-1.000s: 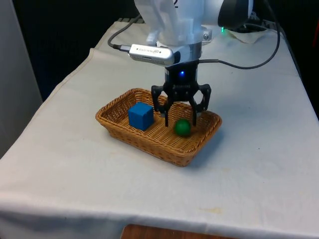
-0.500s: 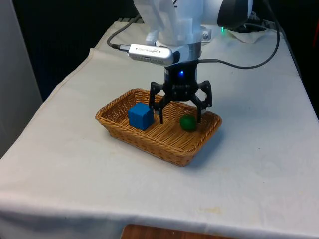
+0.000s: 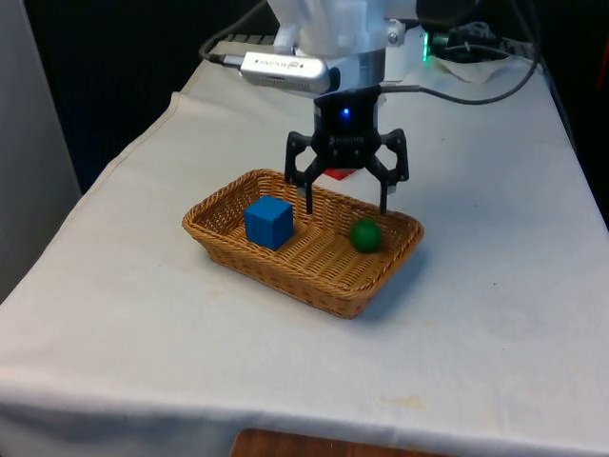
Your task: Place all non-red objects into the basket.
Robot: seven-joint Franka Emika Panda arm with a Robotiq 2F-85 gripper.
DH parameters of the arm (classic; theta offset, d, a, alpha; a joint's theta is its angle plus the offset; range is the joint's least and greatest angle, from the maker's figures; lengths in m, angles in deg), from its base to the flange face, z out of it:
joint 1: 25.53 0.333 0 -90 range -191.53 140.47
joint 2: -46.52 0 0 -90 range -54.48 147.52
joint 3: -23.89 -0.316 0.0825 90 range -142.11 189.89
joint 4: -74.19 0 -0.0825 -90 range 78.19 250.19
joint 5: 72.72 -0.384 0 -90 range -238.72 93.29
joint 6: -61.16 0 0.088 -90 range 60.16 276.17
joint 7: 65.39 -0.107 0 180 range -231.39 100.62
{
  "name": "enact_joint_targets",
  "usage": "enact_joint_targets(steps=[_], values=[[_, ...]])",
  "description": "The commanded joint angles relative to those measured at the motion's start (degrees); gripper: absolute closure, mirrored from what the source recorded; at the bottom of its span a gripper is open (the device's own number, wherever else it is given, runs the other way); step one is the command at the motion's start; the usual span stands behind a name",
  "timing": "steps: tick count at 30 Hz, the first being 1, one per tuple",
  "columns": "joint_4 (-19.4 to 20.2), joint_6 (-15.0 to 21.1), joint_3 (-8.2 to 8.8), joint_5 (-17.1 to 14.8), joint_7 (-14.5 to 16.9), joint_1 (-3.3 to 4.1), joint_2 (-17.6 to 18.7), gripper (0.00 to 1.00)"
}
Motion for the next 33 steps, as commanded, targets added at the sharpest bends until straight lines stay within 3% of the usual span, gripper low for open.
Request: enact_joint_targets(steps=[1, 3, 4, 11, 12, 13, 18, 19, 20, 26, 27, 28, 33], values=[[0.5, -0.6, 0.57, 0.5, -1.0, 0.46, -0.6, 0.00], [0.1, -0.6, 0.06, 0.0, -0.4, 0.06, -0.4, 0.00], [0.5, -1.2, 0.69, 0.6, -1.4, 0.46, -1.1, 0.00], [0.6, -3.1, 1.26, 1.0, -3.1, 0.69, -2.6, 0.00], [0.2, -2.9, 0.69, 0.3, -2.3, 0.23, -2.2, 0.00], [0.6, -3.3, 1.38, 1.0, -3.3, 0.74, -2.8, 0.00], [1.3, -4.4, 1.78, 1.4, -4.5, 0.92, -4.4, 0.00], [0.7, -4.4, 1.20, 0.7, -3.7, 0.40, -3.9, 0.00], [1.5, -4.4, 1.78, 1.5, -4.6, 0.97, -4.6, 0.00], [3.3, -4.6, 1.89, 2.2, -5.7, 1.09, -6.6, 0.00], [2.8, -4.6, 1.38, 1.6, -5.0, 0.63, -6.2, 0.00], [4.1, -4.6, 1.89, 2.3, -5.8, 1.15, -7.3, 0.00], [6.9, -4.6, 2.01, 2.9, -6.0, 1.32, -10.4, 0.00]])
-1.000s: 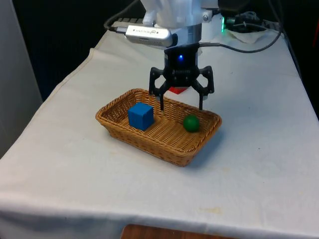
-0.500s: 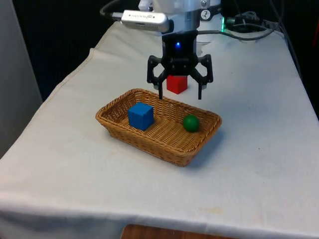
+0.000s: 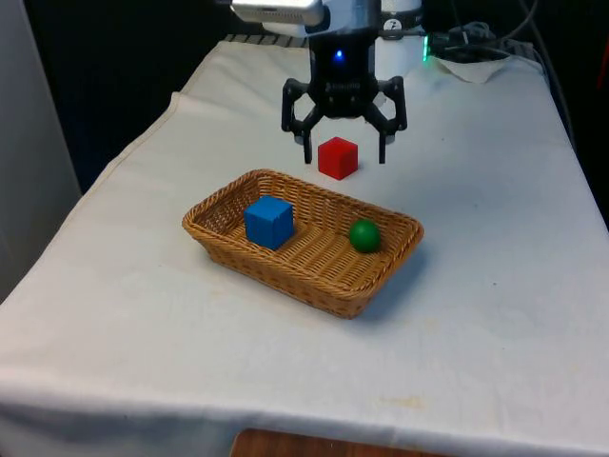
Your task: Place all non-red objects into the basket.
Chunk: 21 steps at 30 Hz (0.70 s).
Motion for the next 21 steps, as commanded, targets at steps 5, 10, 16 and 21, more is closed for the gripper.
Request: enact_joint_targets(steps=[5, 10, 16, 21], values=[[3.2, 0.1, 0.52, 1.5, -0.8, 0.57, -3.2, 0.00], [6.2, 0.2, 0.46, 2.8, -1.4, 0.86, -6.4, 0.00], [9.3, 0.2, 0.34, 4.8, -2.5, 1.32, -9.8, 0.00], [10.9, 0.0, -0.46, 5.3, -2.8, 1.15, -11.7, 0.00]])
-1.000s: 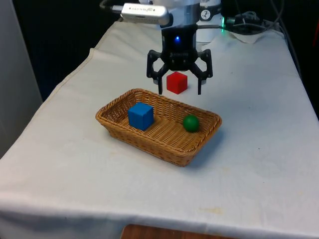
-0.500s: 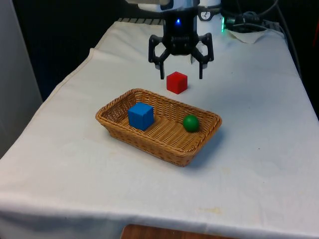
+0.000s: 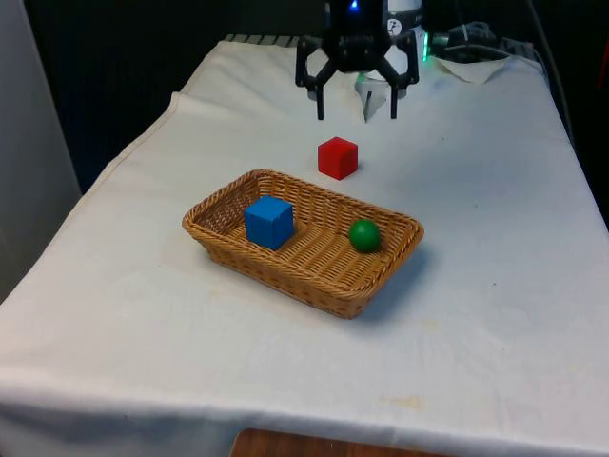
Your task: Place all non-red objects into the basket.
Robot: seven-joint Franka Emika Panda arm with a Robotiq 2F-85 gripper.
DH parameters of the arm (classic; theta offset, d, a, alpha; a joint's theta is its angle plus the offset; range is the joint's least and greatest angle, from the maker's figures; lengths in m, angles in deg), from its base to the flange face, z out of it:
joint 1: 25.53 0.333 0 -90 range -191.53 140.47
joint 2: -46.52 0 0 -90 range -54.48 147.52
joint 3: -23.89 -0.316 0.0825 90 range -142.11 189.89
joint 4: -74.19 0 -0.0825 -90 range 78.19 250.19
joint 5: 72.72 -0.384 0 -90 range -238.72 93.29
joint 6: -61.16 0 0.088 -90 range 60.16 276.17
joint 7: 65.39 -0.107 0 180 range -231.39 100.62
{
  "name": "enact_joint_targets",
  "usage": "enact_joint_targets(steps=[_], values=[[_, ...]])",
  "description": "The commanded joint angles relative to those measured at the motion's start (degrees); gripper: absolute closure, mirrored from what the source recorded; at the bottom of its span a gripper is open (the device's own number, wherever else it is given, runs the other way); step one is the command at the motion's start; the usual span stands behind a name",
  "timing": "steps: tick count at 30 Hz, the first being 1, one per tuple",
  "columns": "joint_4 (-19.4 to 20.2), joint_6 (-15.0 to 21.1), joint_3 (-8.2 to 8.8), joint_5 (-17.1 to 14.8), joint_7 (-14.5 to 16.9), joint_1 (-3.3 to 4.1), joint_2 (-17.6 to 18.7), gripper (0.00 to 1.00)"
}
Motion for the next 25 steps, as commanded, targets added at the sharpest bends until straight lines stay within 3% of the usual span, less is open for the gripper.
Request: enact_joint_targets(steps=[1, 7, 8, 9, 16, 17, 18, 24, 25], values=[[0.7, 0.1, 0.23, 1.1, -1.0, 0.52, -0.7, 0.00], [3.6, -0.2, -0.80, 3.3, -2.9, 0.97, -4.3, 0.00], [2.9, -0.1, -0.97, 2.1, -1.8, 0.52, -3.4, 0.00], [4.1, -0.2, -1.03, 3.5, -3.2, 1.03, -4.9, 0.00], [8.2, -0.9, -2.75, 5.4, -5.7, 1.09, -9.8, 0.00], [7.7, -0.7, -2.86, 4.3, -4.6, 0.86, -9.1, 0.00], [8.6, -1.0, -2.92, 5.4, -5.8, 1.09, -10.3, 0.00], [10.9, -1.8, -3.95, 5.6, -6.6, 1.03, -13.1, 0.00], [10.5, -1.8, -3.95, 4.8, -5.6, 0.92, -12.7, 0.00]])
